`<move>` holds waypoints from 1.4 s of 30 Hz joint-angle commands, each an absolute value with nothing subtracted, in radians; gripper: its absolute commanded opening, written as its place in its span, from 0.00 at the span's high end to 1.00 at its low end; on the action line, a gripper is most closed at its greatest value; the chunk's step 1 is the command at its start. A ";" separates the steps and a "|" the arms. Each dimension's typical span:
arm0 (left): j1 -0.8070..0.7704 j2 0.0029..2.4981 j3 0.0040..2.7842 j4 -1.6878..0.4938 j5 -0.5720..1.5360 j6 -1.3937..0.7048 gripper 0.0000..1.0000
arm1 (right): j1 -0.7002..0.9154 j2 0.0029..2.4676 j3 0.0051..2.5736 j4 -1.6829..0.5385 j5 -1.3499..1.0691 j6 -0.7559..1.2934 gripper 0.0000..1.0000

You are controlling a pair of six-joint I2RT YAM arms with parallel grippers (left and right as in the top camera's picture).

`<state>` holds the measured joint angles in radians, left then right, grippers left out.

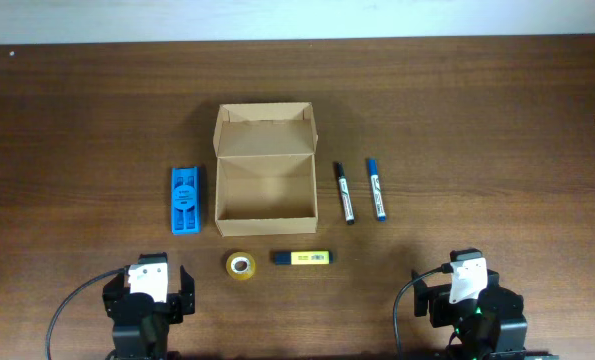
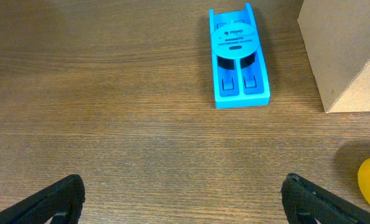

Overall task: Pack container
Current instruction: 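Move the right gripper toward the two markers right of the box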

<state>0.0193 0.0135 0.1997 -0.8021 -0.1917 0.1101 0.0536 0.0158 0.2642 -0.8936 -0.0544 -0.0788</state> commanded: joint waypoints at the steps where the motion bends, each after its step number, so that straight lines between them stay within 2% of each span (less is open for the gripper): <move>1: 0.023 0.005 0.193 -0.800 -0.199 0.118 0.00 | 0.044 0.003 0.255 -0.894 -0.068 -0.075 0.01; 24: 0.023 0.005 0.193 -0.800 -0.199 0.118 0.00 | 0.044 0.003 0.255 -0.893 -0.067 -0.075 0.01; 29: 0.023 0.005 0.193 -0.800 -0.199 0.118 0.00 | 0.045 0.025 0.262 -0.812 -0.060 -0.075 0.01; 35: 0.023 0.005 0.193 -0.800 -0.199 0.118 0.00 | 0.045 0.223 0.382 -0.649 -0.081 -0.074 0.01; 42: 0.023 0.005 0.193 -0.800 -0.199 0.118 0.00 | 0.045 0.625 0.744 -0.695 -0.130 -0.071 0.01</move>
<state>0.0193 0.0124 0.1997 -0.8013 -0.1917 0.1097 0.0528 0.4789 0.5919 -0.6815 -0.0822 -0.0784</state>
